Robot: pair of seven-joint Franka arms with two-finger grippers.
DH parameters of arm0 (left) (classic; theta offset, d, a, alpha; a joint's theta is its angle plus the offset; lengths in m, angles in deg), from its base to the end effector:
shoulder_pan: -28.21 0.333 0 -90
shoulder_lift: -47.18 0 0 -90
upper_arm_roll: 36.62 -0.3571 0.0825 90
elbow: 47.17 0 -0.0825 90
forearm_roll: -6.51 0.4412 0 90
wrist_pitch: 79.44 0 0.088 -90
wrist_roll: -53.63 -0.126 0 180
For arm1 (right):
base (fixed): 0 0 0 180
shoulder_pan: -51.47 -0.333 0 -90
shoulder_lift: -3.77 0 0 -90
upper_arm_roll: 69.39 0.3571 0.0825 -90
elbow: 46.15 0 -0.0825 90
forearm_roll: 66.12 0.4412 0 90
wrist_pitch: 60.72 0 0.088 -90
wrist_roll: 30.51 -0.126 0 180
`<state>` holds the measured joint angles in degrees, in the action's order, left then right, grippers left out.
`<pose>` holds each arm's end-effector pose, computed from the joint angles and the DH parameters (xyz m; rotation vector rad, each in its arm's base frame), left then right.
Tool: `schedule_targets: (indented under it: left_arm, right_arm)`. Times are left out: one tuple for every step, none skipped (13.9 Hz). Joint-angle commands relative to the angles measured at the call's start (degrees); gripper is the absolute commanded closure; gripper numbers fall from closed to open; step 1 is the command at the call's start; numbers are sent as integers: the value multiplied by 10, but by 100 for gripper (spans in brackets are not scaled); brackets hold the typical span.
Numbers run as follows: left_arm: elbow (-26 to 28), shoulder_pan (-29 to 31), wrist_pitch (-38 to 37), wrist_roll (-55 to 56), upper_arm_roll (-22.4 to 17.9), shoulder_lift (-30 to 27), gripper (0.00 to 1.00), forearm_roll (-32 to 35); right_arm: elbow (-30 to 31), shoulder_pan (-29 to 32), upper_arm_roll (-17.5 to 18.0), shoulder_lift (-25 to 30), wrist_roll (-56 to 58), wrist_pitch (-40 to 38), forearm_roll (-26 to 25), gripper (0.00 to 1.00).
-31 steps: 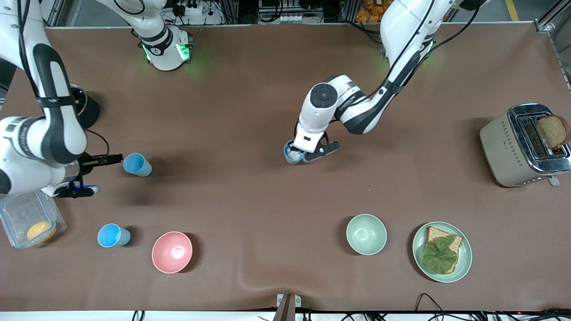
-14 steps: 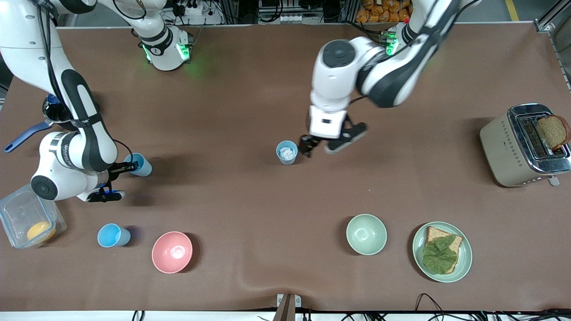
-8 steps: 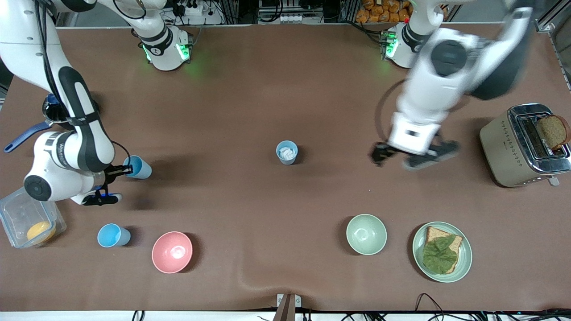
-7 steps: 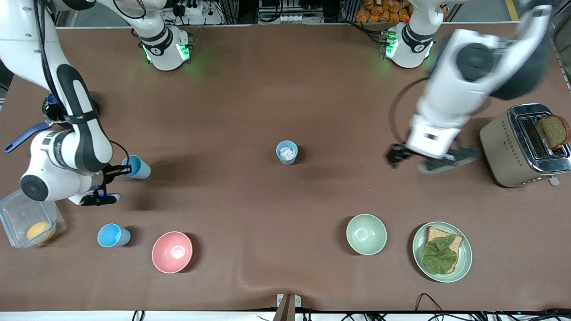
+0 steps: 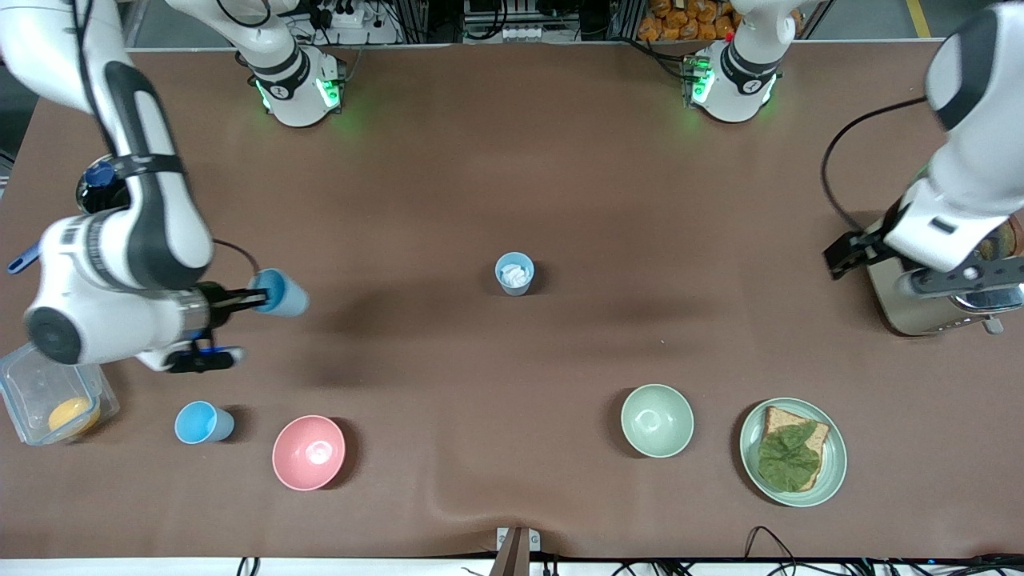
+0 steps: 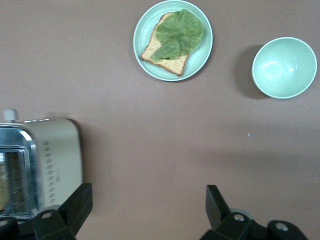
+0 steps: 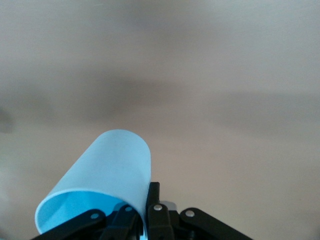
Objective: Stack blue cups with both arms
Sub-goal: 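Withdraw the left gripper while the right gripper lifts the blue cup, then lower the blue cup into the tissue cup with the right gripper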
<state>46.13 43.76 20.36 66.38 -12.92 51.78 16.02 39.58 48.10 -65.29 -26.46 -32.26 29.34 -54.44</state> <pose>0.6471 -0.0654 0.5856 -3.0164 -0.0861 -0.0958 0.7009 0.1107 0.3333 -2.8611 -0.0732 0.6829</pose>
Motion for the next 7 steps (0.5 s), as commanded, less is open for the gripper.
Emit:
schedule_targets:
  left_arm:
    - [-48,6,-62,-22,4,-2,0,-11]
    - [-68,12,-82,-22,5,-2,0,-11]
    - [-85,18,-101,-24,6,-2,0,-14]
    - [-92,19,-111,-26,7,-3,0,-21]
    - [-94,20,-121,-29,7,-4,0,-22]
    - [-101,20,-133,-30,7,-7,0,-22]
    - [-107,18,-143,-30,5,-13,0,-21]
  right_arm:
    - [-14,-65,-5,-27,-93,8,63,100]
    - [-18,-91,-5,-33,-137,26,82,100]
    - [-18,-116,-4,-35,-179,46,102,100]
    - [-18,-144,-5,-39,-222,68,121,100]
    - [-18,-166,-5,-41,-259,88,131,100]
    - [-18,-188,-5,-41,-290,106,134,100]
    - [-19,-207,-4,-41,-318,118,134,100]
